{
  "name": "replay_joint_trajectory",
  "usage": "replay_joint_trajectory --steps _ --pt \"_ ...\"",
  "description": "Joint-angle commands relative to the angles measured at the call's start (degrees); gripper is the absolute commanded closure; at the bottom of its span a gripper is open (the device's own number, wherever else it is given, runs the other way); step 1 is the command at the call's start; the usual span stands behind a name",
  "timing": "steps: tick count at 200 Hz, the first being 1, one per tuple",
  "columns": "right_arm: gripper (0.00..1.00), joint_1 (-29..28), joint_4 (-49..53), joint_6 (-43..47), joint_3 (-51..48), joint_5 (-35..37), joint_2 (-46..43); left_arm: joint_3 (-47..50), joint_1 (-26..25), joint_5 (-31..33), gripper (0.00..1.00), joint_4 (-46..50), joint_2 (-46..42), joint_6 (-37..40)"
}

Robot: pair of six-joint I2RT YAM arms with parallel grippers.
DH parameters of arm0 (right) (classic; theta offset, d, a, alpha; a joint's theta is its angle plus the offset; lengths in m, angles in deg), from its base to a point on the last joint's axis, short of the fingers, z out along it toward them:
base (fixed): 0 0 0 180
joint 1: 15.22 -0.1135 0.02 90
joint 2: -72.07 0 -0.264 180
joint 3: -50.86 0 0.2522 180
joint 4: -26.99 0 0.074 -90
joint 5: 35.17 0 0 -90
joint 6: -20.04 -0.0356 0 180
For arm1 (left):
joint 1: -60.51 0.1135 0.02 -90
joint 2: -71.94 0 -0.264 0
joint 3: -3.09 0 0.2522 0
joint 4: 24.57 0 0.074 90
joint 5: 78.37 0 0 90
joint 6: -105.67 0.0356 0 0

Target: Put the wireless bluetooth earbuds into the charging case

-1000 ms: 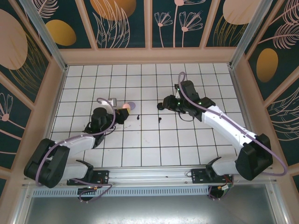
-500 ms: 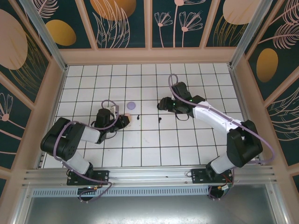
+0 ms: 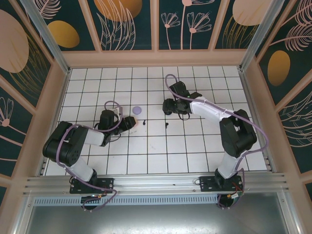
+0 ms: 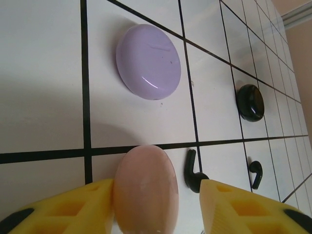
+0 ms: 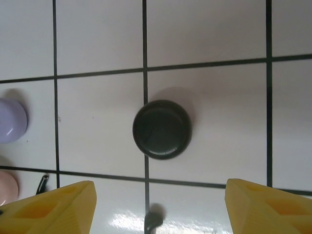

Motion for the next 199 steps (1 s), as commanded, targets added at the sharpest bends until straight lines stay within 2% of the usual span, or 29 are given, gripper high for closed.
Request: replay_joint_trajectory --steps 1,63,93,111,117,119,122,177,199 --pt "0.27 0.4 2.0 3.0 3.2 1.7 2.3 -0.4 1.3 3.0 0.47 4.0 -1.8 1.3" --pt "0.24 0.9 3.4 18.1 6.0 0.7 5.0 -4.1 3.0 10.5 0.34 16.6 -14.1 8.2" --pt "0.24 0.9 6.3 23.8 8.1 -2.6 7.0 -7.6 3.0 13.0 0.27 20.8 -19.4 11.6" --pt "0.24 0.9 8.1 26.6 9.1 -2.8 8.4 -9.5 3.0 14.0 0.16 21.8 -21.8 13.2" --pt "0.24 0.9 8.5 27.1 9.5 -2.4 8.9 -10.0 3.0 14.4 0.09 21.9 -22.6 13.6" --pt "0.24 0.9 8.7 27.2 9.5 -2.3 9.1 -10.2 3.1 14.5 0.04 22.0 -22.9 13.7" --pt "0.24 0.9 8.8 27.6 9.8 -2.2 9.3 -10.4 3.0 14.8 0.02 22.0 -23.2 13.9" --pt "0.24 0.1 10.9 31.7 13.8 0.1 14.0 -14.6 3.0 17.7 0.02 22.7 -26.6 18.3" --pt "0.24 -0.3 12.3 33.0 16.2 0.3 15.9 -17.5 3.1 20.1 0.01 26.7 -26.1 20.4"
